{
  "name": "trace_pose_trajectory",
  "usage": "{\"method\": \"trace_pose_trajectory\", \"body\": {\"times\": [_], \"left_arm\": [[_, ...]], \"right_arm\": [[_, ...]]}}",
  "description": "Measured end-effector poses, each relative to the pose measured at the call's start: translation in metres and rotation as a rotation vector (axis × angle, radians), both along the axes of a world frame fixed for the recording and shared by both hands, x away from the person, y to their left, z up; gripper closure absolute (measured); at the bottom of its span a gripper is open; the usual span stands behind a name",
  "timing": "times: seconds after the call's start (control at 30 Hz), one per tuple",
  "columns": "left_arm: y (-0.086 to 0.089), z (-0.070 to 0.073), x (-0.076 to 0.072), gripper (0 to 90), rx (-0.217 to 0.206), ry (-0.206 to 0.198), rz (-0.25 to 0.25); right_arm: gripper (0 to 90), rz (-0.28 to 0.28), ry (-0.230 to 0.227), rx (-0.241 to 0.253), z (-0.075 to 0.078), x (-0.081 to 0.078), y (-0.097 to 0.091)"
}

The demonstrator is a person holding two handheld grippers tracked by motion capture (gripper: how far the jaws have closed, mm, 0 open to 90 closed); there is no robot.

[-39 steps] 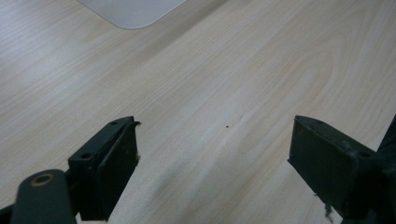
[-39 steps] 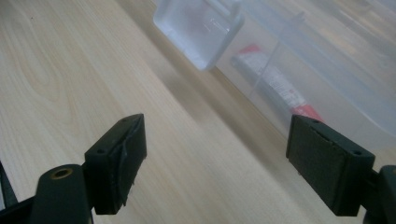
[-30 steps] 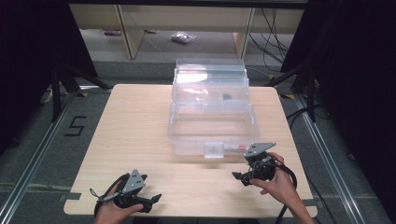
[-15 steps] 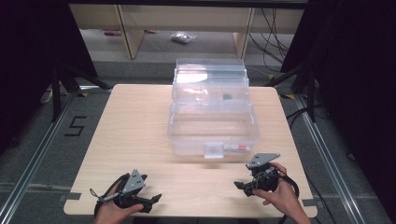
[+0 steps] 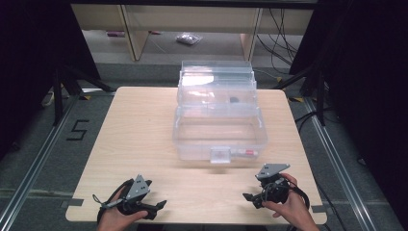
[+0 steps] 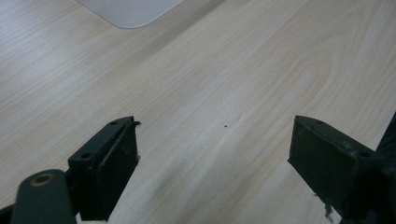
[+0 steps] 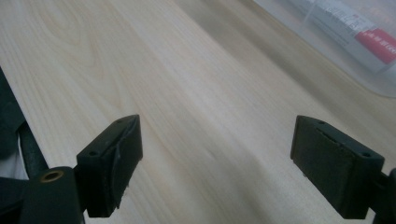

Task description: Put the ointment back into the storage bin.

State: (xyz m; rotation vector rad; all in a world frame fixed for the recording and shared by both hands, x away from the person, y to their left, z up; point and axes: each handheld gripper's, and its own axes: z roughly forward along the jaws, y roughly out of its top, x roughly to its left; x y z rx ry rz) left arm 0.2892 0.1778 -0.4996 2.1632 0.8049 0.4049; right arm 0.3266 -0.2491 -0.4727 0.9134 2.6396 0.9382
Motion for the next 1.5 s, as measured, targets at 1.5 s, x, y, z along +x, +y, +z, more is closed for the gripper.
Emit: {"method": "trace_pose_trajectory", "body": {"times": [1.5], "left_arm": [[-0.001, 0.000, -0.001, 15.2, -0.011, 0.000, 0.002]], "right_arm": [[16.7, -0.066, 0.042, -0.069, -0.016, -0.031, -0.022]]}}
